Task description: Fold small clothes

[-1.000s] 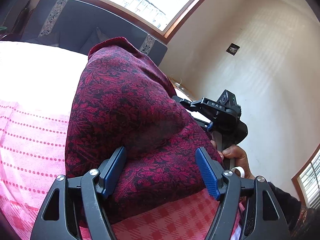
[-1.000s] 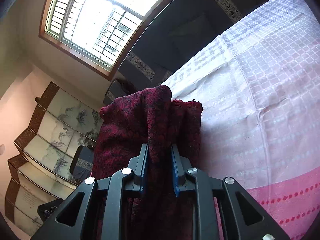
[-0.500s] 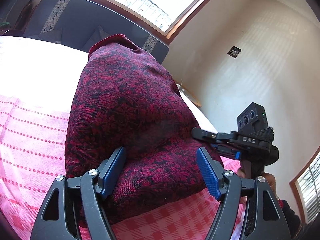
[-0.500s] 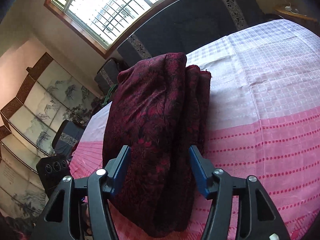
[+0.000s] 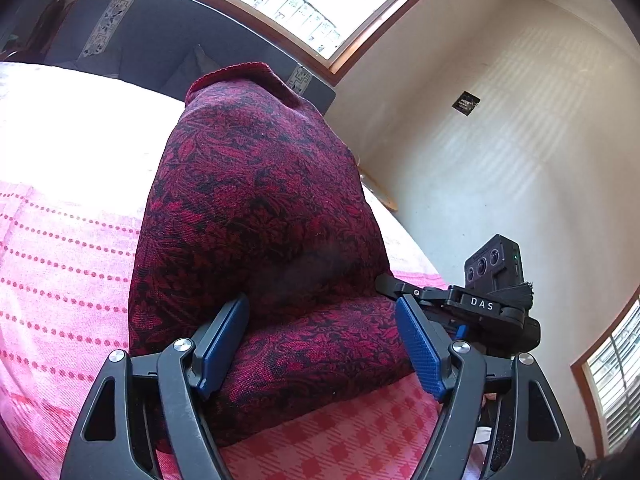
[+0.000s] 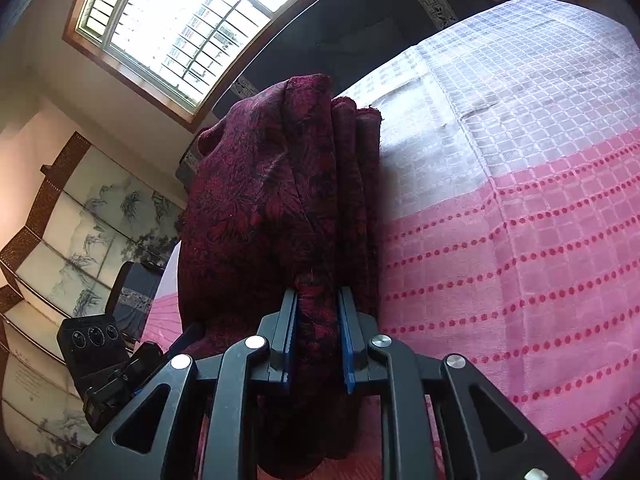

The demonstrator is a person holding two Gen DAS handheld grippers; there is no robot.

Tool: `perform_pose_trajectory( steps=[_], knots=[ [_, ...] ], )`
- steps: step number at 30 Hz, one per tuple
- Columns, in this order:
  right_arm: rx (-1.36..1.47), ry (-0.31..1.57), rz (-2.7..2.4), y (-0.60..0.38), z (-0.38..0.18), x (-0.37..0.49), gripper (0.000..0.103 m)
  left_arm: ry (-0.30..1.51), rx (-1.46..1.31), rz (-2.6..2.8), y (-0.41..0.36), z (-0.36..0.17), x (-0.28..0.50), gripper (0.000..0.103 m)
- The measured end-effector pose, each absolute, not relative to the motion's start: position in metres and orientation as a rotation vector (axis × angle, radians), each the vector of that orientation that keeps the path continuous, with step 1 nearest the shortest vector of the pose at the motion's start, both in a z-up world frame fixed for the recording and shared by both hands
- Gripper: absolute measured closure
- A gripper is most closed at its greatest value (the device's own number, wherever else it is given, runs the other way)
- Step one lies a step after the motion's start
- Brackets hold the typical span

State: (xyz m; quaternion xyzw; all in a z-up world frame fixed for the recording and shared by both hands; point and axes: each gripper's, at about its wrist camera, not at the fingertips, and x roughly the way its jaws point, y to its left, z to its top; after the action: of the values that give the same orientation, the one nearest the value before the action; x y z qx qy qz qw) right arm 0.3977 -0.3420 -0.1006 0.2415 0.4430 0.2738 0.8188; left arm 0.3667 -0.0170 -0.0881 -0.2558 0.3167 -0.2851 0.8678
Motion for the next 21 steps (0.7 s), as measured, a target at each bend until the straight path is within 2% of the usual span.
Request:
perform_pose_trajectory(
  steps=[3,5,7,9,11,12,13,16,18,20,21],
  knots=[
    [0.516,0.925,0.574,-0.342,-0.092,0.393,0.077,0.667,-0.536,-0.593,-0.02,-0.089,0.368,0.027],
    [0.467,0.903,0.525,-0.342,-0.083,0.382,0.07,0.669,-0.536,-0.593,-0.02,-0.089,0.369,0.027],
    [0.416,0.9,0.496,-0.34,-0.077,0.372,0.047,0.669,-0.537,-0.594,-0.021,-0.089,0.368,0.027],
    [0.405,0.903,0.52,-0.337,-0.076,0.361,0.044,0.669,-0.541,-0.595,-0.02,-0.089,0.368,0.027],
    [0.339,0.932,0.483,-0.33,-0.083,0.356,0.054,0.668,-0.542,-0.597,-0.02,-0.089,0.368,0.027],
    [0.298,0.97,0.45,-0.326,-0.093,0.358,0.075,0.67,-0.54,-0.597,-0.02,-0.088,0.368,0.027],
    [0.332,1.017,0.466,-0.327,-0.104,0.361,0.077,0.669,-0.541,-0.595,-0.02,-0.088,0.368,0.027],
    [0.324,1.014,0.483,-0.328,-0.103,0.365,0.076,0.669,-0.548,-0.598,-0.017,-0.09,0.369,0.027],
    [0.361,1.012,0.496,-0.333,-0.102,0.367,0.067,0.67,-0.549,-0.597,-0.016,-0.091,0.369,0.027],
    [0.402,0.992,0.512,-0.34,-0.097,0.37,0.064,0.669,-0.551,-0.598,-0.015,-0.091,0.369,0.027],
    [0.406,0.978,0.502,-0.342,-0.092,0.372,0.059,0.669,-0.551,-0.598,-0.015,-0.091,0.37,0.027]
  ],
)
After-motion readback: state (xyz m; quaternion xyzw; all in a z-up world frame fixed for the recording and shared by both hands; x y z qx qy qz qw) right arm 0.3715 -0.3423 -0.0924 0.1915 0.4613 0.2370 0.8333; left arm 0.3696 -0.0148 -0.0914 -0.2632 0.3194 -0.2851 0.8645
